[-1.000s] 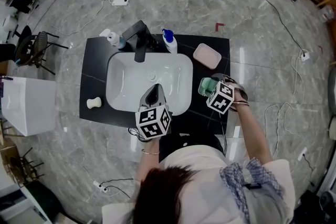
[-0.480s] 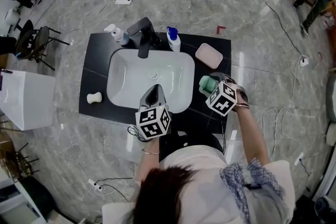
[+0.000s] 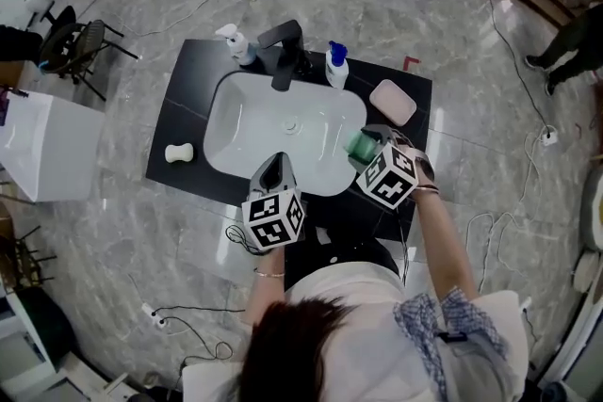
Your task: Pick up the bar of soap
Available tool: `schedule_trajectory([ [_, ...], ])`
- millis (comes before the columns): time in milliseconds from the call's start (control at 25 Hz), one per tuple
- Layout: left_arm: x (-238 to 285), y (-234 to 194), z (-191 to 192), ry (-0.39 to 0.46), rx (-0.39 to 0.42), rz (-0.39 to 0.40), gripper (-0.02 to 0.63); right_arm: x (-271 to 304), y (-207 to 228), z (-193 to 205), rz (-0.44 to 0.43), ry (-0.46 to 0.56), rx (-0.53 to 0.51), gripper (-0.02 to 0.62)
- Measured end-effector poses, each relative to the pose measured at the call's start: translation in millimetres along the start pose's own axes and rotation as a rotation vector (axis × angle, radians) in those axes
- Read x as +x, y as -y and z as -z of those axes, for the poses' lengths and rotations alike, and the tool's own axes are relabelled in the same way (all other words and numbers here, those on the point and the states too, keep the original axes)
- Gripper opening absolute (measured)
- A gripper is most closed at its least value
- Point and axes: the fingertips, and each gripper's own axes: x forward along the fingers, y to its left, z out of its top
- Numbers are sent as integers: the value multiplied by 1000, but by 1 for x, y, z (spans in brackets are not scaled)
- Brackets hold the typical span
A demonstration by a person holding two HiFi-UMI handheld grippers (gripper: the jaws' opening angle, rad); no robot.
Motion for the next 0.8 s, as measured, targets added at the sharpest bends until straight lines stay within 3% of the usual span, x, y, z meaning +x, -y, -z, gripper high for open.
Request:
schedule_trajectory([
  [800, -72, -108, 6, 82, -129, -253, 9, 48, -75, -135, -155, 132, -238, 265],
])
